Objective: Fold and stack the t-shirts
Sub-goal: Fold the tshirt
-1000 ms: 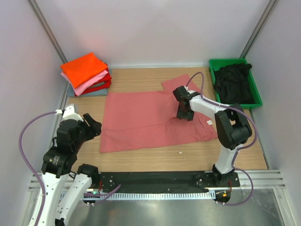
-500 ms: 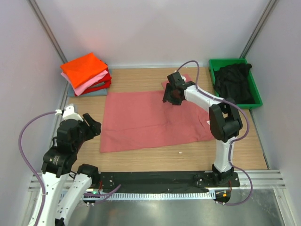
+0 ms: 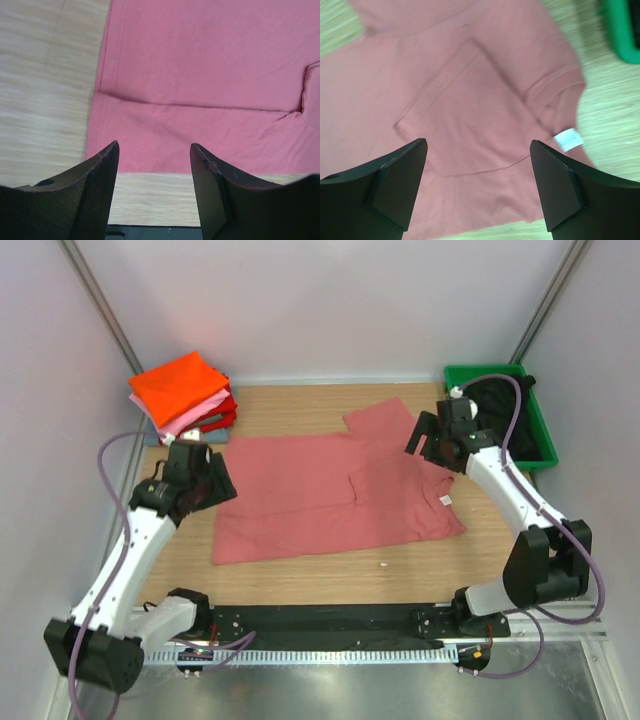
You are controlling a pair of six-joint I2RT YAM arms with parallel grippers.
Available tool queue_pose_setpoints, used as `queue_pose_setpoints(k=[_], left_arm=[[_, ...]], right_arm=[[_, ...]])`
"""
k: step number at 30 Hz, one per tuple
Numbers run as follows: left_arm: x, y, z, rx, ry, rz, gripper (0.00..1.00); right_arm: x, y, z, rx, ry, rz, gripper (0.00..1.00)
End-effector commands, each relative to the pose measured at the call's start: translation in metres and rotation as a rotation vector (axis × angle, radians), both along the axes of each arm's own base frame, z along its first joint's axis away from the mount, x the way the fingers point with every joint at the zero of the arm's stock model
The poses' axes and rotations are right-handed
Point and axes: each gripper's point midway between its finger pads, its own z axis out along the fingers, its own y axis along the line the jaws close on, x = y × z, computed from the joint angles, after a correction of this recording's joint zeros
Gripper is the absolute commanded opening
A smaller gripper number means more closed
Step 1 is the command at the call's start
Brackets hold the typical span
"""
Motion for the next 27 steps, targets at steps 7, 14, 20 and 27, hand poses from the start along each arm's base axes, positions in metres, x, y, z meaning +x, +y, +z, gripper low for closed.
queue_pose_setpoints(k=[7,14,20,27], left_arm=[[0.049,0.02,0.032,0.208,-0.112,-0.025,0.64],[0.048,0.023,0.016,0.21,-0.12,-0.014,0.63],[0.051,0.021,0.011,0.209,-0.103,-0.021,0.62],[0.051,0.018,0.006,0.206,-0.082,-0.031,0.61]], right_arm=[[0.12,-0.01,0.023,0.015,-0.034,0.061,0.91],[0.228,-0.013,-0.023,0.068,-0.024,0.044,0.91],[0.286,-0.007,-0.06,0.095,-0.109,0.039,0.91],[0.306,0.006,-0.08,0.165,-0.155,0.043,0.89]])
